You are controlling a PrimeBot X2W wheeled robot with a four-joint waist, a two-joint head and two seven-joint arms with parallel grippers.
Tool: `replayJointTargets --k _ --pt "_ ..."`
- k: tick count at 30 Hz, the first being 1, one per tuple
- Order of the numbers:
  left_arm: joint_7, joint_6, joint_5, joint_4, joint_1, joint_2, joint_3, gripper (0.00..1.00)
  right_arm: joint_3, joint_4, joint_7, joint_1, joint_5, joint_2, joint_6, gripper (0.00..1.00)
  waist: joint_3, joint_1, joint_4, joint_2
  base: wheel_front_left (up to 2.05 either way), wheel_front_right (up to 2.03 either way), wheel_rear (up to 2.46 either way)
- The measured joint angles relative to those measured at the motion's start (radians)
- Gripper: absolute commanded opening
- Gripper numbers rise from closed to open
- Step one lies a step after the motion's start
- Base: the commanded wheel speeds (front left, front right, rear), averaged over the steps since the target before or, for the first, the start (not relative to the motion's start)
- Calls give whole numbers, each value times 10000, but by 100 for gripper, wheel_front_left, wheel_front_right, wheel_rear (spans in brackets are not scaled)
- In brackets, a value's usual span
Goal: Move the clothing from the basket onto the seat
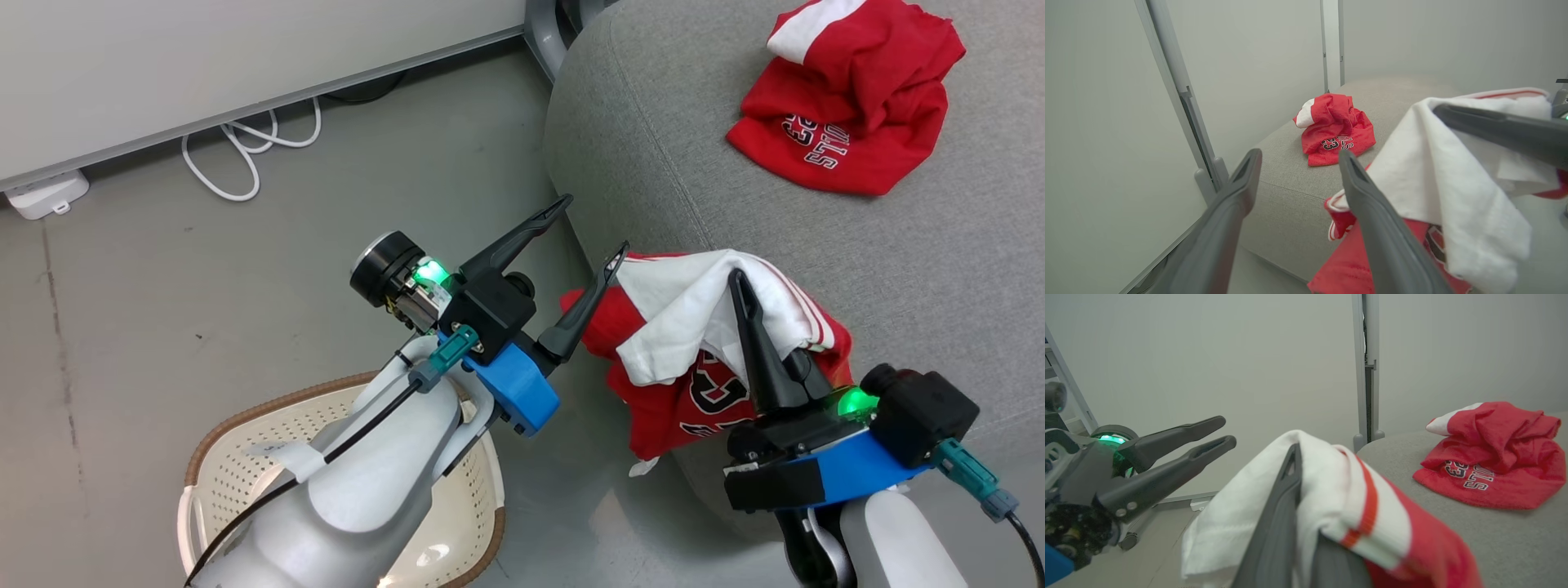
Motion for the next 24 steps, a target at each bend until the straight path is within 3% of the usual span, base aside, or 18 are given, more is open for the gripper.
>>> replayJointTargets --k 5,11,19,24 --pt "-2 2 31 -144 -67 84 127 100 -238 -268 -2 -551 -259 2 0 0 228 0 119 0 0 0 0" --pt "-2 27 224 -372 -468 224 221 100 -1089 -882 -2 -2258 -518 -242 0 0 873 0 259 0 0 0 0" --pt "140 27 591 -780 -1417 656 148 100 -3095 -1843 -2 -5473 -851 -1427 0 0 2440 1 576 0 0 0 0" --pt "161 27 727 -1007 -1917 823 159 100 -4324 -1956 -4 -7312 -1074 -2780 0 0 3540 2 796 -1 0 0 0"
